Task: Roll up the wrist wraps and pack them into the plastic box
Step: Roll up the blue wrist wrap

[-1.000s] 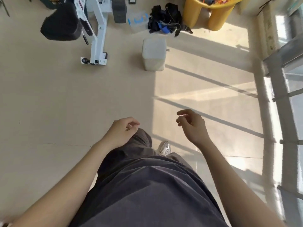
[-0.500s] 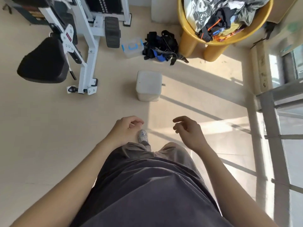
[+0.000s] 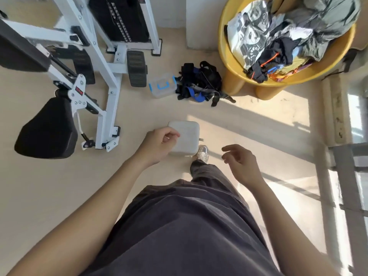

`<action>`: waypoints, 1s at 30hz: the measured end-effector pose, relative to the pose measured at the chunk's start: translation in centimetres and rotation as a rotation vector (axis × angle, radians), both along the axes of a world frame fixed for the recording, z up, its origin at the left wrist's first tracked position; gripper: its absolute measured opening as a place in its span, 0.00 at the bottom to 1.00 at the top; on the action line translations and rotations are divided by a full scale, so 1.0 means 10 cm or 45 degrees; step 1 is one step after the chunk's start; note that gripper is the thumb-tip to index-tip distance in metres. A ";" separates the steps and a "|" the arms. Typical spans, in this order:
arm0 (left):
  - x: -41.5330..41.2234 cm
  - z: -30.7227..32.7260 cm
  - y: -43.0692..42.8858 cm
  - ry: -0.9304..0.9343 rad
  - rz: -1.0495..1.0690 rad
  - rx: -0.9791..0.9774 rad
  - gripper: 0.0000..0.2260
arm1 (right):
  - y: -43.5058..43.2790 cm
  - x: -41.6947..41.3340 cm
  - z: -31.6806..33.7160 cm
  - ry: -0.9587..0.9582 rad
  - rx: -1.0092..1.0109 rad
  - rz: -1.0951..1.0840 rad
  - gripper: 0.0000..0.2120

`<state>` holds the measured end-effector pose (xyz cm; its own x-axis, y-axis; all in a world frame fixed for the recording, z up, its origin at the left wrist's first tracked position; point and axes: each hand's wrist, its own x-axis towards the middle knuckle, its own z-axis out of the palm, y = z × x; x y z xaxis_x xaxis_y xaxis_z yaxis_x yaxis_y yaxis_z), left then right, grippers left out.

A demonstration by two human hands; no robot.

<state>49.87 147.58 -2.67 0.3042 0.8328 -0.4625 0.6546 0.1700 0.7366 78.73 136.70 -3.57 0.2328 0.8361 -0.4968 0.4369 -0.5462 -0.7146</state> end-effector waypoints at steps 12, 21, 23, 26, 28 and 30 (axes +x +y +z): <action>-0.06 -0.05 1.56 0.170 0.089 -0.106 0.08 | 2.97 0.00 0.24 0.211 0.235 0.180 0.11; -0.11 -0.47 3.71 0.068 0.008 -0.046 0.08 | 4.41 -0.34 -0.08 0.083 0.168 0.193 0.11; -0.10 -0.49 4.19 0.051 -0.033 -0.047 0.07 | 4.56 -0.34 -0.17 0.033 0.074 0.134 0.10; 0.04 -0.51 4.85 0.018 -0.079 -0.033 0.08 | 4.68 -0.23 -0.31 -0.020 -0.021 0.070 0.10; 0.15 -0.56 5.23 0.004 -0.064 -0.024 0.08 | 4.76 -0.11 -0.43 -0.034 -0.058 0.062 0.10; 0.29 -0.67 5.55 -0.003 -0.045 -0.020 0.09 | 4.85 0.04 -0.58 -0.068 -0.093 0.071 0.11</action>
<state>52.75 203.07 -9.34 0.3340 0.8142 -0.4750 0.6588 0.1587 0.7354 79.16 185.25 -9.37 0.2147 0.8103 -0.5453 0.5042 -0.5701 -0.6486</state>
